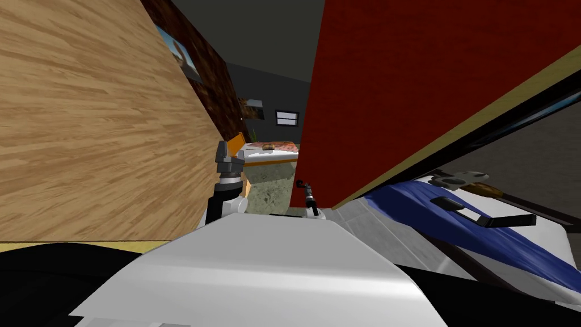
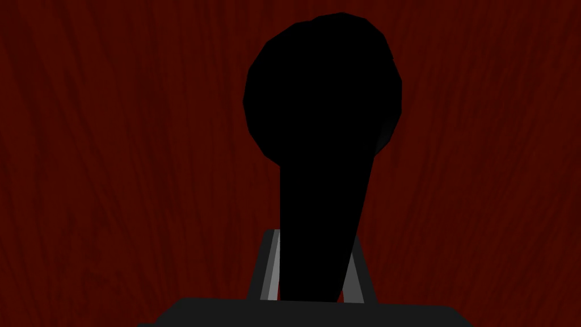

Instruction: Push the door open

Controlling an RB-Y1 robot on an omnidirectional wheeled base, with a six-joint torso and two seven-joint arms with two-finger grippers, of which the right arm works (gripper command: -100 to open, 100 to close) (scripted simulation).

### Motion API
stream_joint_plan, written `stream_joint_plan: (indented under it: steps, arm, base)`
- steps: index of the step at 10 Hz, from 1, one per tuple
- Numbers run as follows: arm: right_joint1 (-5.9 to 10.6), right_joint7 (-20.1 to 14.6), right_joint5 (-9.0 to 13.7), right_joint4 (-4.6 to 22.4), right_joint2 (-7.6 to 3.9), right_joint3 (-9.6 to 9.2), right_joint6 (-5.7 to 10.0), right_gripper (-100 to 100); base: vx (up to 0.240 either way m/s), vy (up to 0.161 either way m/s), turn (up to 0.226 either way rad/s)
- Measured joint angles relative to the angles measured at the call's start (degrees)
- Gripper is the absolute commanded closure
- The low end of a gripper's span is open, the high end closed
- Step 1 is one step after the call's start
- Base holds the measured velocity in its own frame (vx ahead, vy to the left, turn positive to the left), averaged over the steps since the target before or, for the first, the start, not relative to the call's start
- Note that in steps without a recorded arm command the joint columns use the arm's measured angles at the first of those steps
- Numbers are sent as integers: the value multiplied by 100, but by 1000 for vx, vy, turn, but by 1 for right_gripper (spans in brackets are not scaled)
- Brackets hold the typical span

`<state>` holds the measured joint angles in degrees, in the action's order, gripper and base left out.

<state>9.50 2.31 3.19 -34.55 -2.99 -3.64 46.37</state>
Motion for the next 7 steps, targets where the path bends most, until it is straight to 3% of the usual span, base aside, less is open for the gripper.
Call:
stream_joint_plan:
  steps: [1,2,4,5,7]
  arm:
    - [-160,7,18,-341,-23,34,-203,100]
    - [-152,27,40,-352,-26,79,-243,100]
    - [-69,53,90,-226,-24,169,-171,100]
    - [25,76,139,-8,-15,258,-78,100]
    - [-43,110,201,-111,-22,383,-111,100]
  base:
    - [130,84,-54]
    - [54,22,9]
    - [145,109,-83]
    - [150,124,-63]
    - [168,114,-73]
